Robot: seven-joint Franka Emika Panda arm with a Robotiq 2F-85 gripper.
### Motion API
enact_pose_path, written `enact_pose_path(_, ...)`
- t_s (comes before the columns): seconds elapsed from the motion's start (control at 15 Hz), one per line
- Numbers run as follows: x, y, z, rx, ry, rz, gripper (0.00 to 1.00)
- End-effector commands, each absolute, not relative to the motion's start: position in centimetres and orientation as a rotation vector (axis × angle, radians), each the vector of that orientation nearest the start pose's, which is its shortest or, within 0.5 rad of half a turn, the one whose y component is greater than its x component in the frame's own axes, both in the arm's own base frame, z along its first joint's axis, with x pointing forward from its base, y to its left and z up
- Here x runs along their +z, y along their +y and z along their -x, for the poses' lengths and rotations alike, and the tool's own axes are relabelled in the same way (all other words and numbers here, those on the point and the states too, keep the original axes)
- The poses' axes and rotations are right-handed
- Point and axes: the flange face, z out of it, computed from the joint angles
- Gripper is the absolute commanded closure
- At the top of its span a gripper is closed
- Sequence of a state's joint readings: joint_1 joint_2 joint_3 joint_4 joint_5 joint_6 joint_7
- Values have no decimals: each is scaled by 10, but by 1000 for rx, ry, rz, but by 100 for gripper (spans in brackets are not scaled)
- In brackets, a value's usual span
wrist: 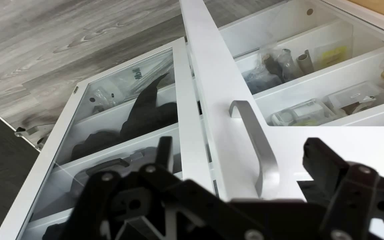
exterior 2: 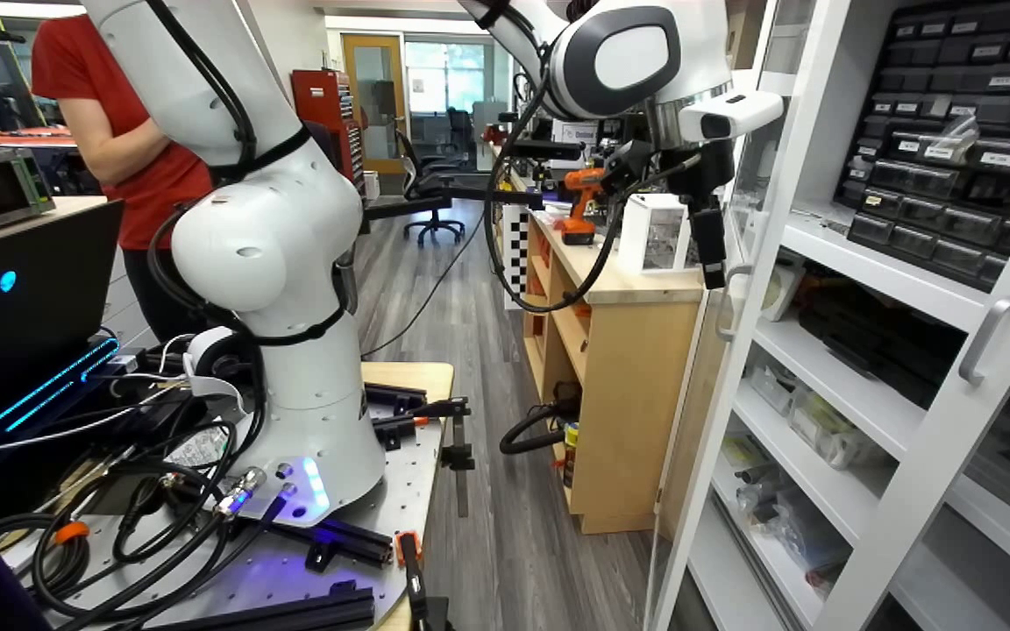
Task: Close the door of the cabinet
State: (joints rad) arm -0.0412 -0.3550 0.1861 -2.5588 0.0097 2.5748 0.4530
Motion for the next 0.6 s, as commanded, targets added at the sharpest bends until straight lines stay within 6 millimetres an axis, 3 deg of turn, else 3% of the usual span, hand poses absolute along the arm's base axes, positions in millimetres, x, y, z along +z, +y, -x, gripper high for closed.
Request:
enact_pose_path(0.0, 423, 79, -451, -617, 452, 2994, 0)
enact_pose_path(0.53, 407, 105, -461, -626, 336, 3038, 0)
